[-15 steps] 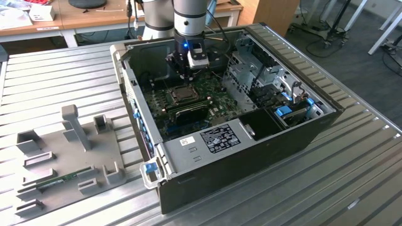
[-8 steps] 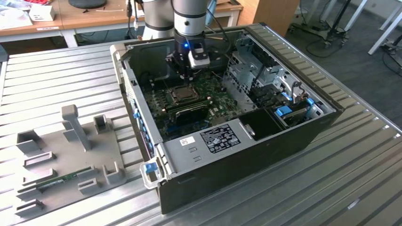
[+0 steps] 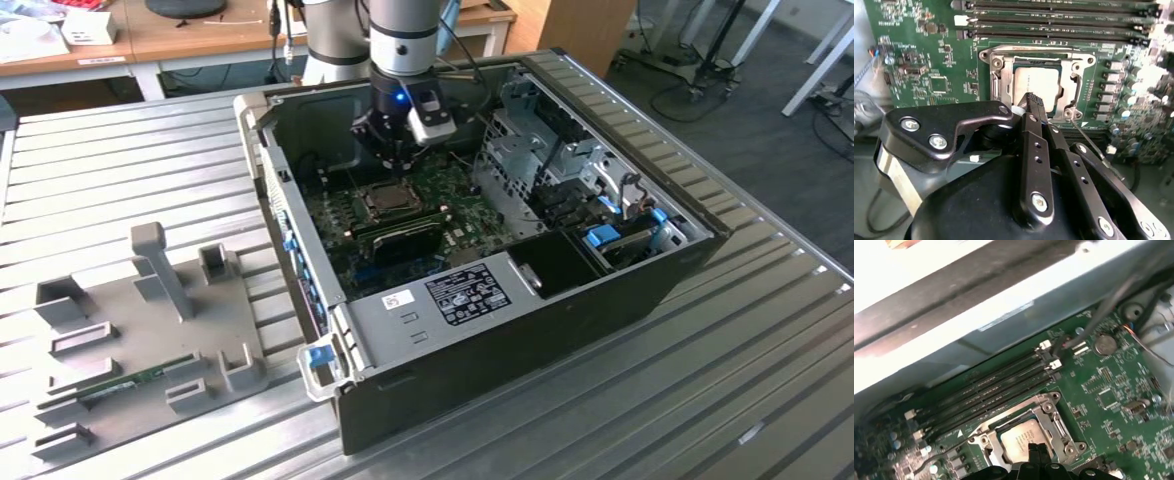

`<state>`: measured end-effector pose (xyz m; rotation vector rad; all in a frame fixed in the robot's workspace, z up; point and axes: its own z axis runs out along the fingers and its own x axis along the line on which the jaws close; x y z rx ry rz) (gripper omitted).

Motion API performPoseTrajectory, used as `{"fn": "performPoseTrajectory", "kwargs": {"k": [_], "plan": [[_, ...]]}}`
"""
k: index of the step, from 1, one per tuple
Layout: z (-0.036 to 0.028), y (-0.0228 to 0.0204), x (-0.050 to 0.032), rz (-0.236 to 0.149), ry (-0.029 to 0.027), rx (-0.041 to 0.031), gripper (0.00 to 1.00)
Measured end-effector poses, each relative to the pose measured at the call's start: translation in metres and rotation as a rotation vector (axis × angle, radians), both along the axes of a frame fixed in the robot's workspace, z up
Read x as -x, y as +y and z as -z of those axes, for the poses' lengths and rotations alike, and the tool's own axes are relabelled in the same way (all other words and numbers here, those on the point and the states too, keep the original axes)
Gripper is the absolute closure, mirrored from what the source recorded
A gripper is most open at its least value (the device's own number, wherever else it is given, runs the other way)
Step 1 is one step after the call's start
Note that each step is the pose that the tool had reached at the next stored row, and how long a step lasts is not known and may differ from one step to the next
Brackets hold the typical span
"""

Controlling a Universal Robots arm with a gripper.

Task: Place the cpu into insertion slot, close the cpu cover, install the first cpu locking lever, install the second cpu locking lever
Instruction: 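Close the cpu cover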

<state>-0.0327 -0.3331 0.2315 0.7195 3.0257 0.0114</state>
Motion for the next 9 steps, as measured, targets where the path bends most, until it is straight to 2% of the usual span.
{"fn": "performPoseTrajectory", "kwargs": {"k": [9], "plan": [[0.0003, 0.0000, 0.0000, -0.164, 0.0000, 0.0000, 0.90]]}}
